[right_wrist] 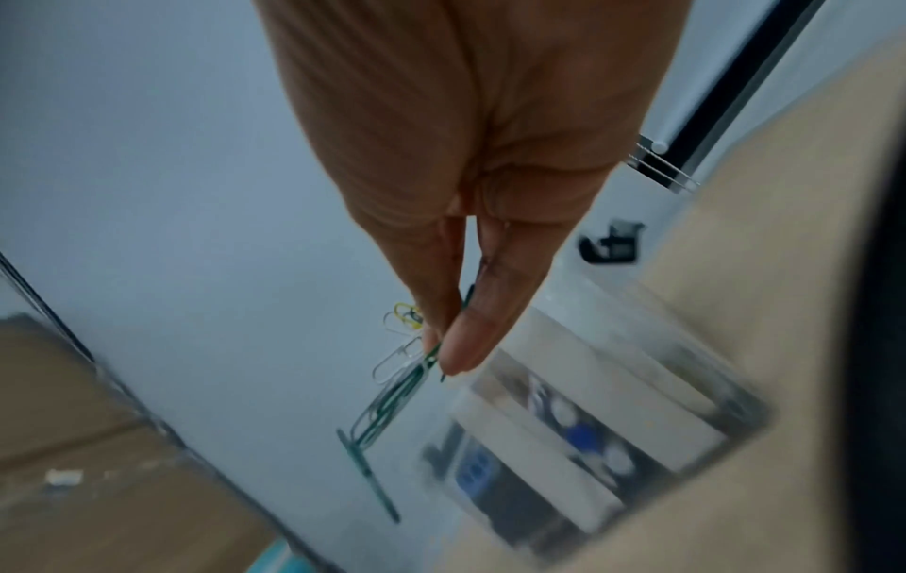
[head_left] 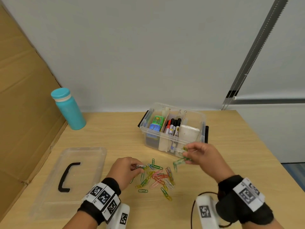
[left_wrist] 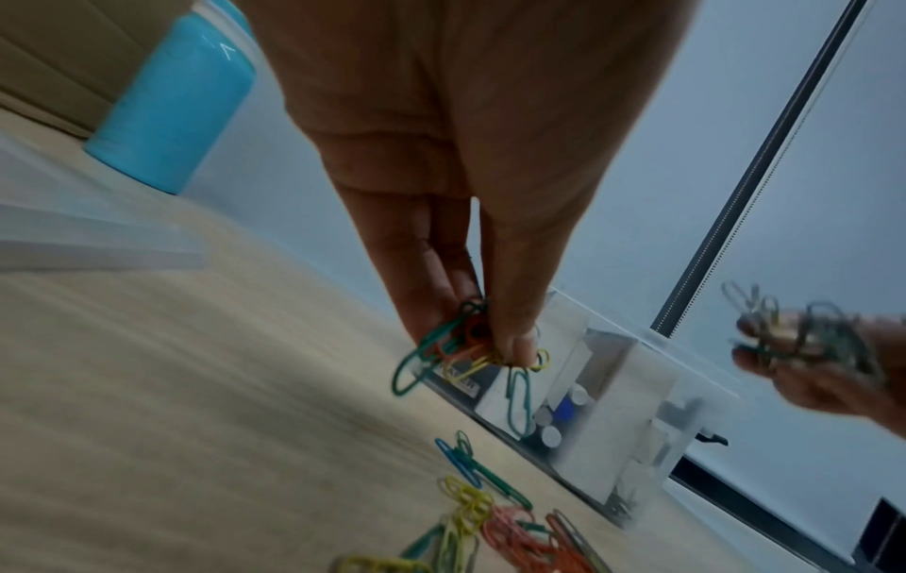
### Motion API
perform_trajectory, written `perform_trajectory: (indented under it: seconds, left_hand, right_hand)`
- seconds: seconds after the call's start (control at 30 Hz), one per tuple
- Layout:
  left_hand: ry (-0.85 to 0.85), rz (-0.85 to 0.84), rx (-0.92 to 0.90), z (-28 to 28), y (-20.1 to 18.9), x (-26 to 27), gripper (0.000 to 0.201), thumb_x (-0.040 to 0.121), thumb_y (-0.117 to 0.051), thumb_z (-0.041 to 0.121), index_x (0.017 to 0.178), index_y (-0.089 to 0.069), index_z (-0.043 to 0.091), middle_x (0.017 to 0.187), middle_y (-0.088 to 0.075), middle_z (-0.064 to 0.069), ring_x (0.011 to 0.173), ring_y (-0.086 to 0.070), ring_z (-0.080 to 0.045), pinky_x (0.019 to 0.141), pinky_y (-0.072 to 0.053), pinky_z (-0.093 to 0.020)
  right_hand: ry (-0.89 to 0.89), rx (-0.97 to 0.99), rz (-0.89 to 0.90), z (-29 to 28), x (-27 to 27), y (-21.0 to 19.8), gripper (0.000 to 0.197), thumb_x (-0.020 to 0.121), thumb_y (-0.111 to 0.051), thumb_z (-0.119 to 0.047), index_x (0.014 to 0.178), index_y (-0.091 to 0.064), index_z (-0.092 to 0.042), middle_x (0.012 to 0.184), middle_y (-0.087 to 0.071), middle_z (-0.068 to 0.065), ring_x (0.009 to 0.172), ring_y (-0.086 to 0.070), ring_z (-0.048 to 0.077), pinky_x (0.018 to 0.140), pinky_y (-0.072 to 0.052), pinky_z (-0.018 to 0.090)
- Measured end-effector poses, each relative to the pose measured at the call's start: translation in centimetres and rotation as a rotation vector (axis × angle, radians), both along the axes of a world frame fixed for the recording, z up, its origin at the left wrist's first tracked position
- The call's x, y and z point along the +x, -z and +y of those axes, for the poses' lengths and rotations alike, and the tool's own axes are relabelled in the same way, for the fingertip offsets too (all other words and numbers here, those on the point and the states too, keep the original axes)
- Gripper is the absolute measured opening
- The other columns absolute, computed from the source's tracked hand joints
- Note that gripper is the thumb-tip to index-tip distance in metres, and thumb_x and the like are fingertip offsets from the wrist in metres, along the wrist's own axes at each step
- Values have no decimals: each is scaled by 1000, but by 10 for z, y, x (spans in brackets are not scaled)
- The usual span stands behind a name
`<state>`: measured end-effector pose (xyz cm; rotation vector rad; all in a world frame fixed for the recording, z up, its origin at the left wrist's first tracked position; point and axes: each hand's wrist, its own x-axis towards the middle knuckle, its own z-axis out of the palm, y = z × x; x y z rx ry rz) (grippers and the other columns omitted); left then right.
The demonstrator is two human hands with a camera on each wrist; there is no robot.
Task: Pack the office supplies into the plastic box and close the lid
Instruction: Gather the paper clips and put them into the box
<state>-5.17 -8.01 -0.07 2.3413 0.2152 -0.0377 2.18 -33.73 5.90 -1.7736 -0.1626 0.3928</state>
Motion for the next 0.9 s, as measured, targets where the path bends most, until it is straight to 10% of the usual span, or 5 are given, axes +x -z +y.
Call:
perform_trajectory:
  seconds: [0.3,0.53,0.67,0.9]
  left_hand:
    - [1,34,-21,0,-1,-7,16,78,-75,26,85,-68,39,75,-64,16,73,-60,-2,65,-43,-6]
    - [-4,41,-34,-2,-1,-9,21,78,-75,26,80,-62,43,74,-64,16,74,-61,-2,64,-44,-5]
    - [-18,41,-51,-4,-1,-10,14,79,-74,25,90,-72,31,71,-62,16,71,-60,-2,62,-43,-4]
    - [-7,-40,-170,-12,-21,-13,15,77,-75,24,85,-70,35,81,-69,10,77,-59,6,67,-48,-9]
  right_hand:
    - [161,5,-212,-21,54,-52,15,82,-65,5,87,-67,-10,83,-64,11,73,-67,20,61,-57,16]
    - [119,-722,-517,0,85,-24,12,86,-64,-8,96,-70,-12,90,-68,3,77,-61,15,74,-50,24]
    - [-111,-1049,-368,25,99,-18,18,89,-60,-8,104,-70,-10,103,-68,8,86,-63,20,81,-50,25]
    - [24,-902,-533,12,72,-23,27,94,-48,-7,114,-66,-12,115,-65,5,100,-61,19,83,-46,23]
